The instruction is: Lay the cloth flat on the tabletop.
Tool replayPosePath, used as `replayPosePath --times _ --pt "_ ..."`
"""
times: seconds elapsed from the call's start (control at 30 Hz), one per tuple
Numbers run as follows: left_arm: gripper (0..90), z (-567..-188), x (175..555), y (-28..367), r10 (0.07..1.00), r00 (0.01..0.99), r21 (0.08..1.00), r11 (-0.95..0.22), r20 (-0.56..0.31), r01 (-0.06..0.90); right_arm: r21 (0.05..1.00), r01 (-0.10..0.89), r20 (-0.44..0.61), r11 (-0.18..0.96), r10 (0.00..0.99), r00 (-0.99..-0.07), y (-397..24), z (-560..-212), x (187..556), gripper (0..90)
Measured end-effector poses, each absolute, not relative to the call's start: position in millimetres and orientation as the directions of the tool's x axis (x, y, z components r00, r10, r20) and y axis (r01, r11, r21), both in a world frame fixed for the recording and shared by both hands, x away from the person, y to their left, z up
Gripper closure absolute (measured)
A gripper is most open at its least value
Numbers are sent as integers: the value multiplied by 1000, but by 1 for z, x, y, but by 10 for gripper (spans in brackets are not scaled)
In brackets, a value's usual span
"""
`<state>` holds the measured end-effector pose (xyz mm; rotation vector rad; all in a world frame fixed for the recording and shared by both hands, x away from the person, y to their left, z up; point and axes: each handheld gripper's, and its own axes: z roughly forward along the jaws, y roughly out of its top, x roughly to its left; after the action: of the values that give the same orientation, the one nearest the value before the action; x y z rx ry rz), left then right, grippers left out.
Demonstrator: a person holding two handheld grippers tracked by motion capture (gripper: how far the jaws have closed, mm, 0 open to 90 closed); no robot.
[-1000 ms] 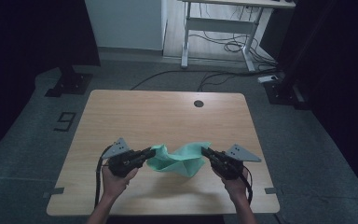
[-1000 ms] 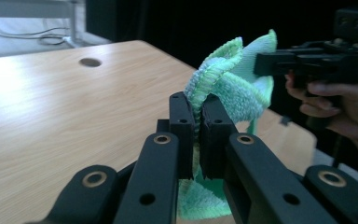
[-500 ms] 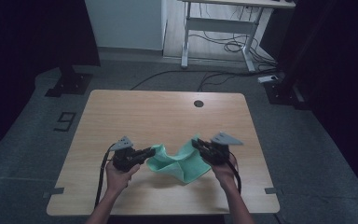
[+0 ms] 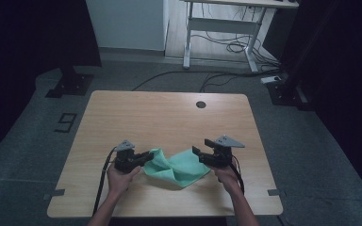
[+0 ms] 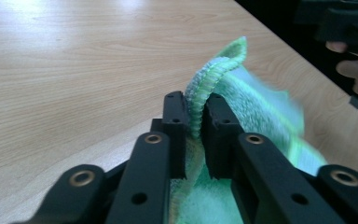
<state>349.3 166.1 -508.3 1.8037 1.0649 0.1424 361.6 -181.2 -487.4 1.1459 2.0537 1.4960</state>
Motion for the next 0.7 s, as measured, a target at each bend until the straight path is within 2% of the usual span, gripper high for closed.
replayPosePath --times 0.23,0.4,0.43,0.5,0.57,0.63,0.67,0.7 --pt "779 -516 363 154 722 598 771 -142 -349 621 886 423 190 190 684 -705 -169 -503 345 301" --pt "782 -520 377 147 743 582 757 -159 -331 633 861 421 176 285 611 -772 -152 -521 330 309" --pt "783 -520 380 147 747 577 754 -159 -331 638 851 413 162 325 585 -794 -149 -526 326 335" --pt "782 -521 386 147 753 566 748 -153 -335 646 846 409 156 343 573 -805 -147 -529 324 351" --pt "777 -522 392 146 751 563 740 -150 -346 655 829 410 149 381 556 -818 -141 -537 325 420" --pt "776 -523 393 145 748 566 739 -153 -347 657 826 408 147 388 551 -821 -140 -539 326 439" --pt "772 -523 394 143 746 567 737 -155 -349 658 822 412 148 394 550 -822 -137 -542 328 481" --pt "761 -523 393 142 742 573 738 -160 -349 656 811 415 143 412 548 -824 -132 -547 331 586"
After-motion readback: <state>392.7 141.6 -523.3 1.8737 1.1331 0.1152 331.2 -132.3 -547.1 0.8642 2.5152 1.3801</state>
